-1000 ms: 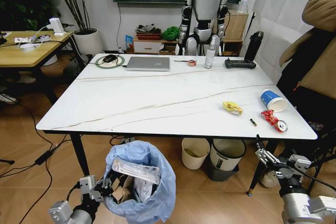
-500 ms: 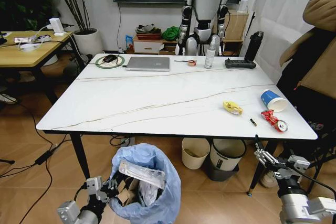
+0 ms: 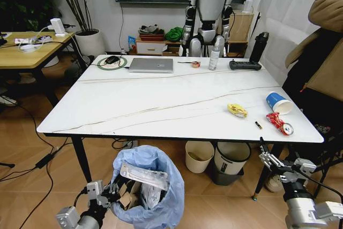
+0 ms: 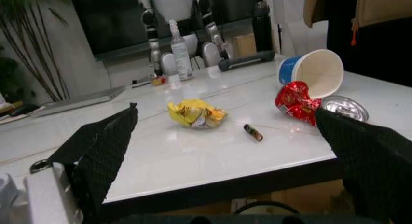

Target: Pick up the trash bin and place the trash from the table into it.

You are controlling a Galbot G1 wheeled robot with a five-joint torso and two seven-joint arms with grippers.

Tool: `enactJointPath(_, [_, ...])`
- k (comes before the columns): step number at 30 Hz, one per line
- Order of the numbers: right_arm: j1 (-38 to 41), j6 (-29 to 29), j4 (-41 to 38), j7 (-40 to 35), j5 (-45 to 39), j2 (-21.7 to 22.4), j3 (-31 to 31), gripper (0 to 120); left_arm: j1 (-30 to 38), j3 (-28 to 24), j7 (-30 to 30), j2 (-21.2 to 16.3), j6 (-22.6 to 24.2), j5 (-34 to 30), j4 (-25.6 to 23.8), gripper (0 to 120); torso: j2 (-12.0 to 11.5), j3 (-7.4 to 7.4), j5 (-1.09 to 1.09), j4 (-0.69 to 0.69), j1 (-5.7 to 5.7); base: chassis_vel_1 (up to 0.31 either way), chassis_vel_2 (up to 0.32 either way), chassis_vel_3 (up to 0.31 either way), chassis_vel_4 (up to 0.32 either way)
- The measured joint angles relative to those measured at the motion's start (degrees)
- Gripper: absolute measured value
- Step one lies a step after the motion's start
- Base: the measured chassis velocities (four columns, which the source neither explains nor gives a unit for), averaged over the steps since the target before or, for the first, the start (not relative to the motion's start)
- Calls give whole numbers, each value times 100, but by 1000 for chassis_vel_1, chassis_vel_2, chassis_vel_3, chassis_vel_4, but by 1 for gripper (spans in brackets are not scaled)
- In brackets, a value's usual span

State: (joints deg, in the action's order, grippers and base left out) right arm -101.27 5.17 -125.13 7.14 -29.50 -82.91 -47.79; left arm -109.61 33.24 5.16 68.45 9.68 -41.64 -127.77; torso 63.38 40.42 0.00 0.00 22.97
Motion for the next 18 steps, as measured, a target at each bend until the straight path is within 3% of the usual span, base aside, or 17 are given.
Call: enactJointPath(18, [26,12,38,85,-54,60,-30,100,-5,-22,-9,55,-7,58,-14,0,0,0,1,0,0,-25,-24,22,29])
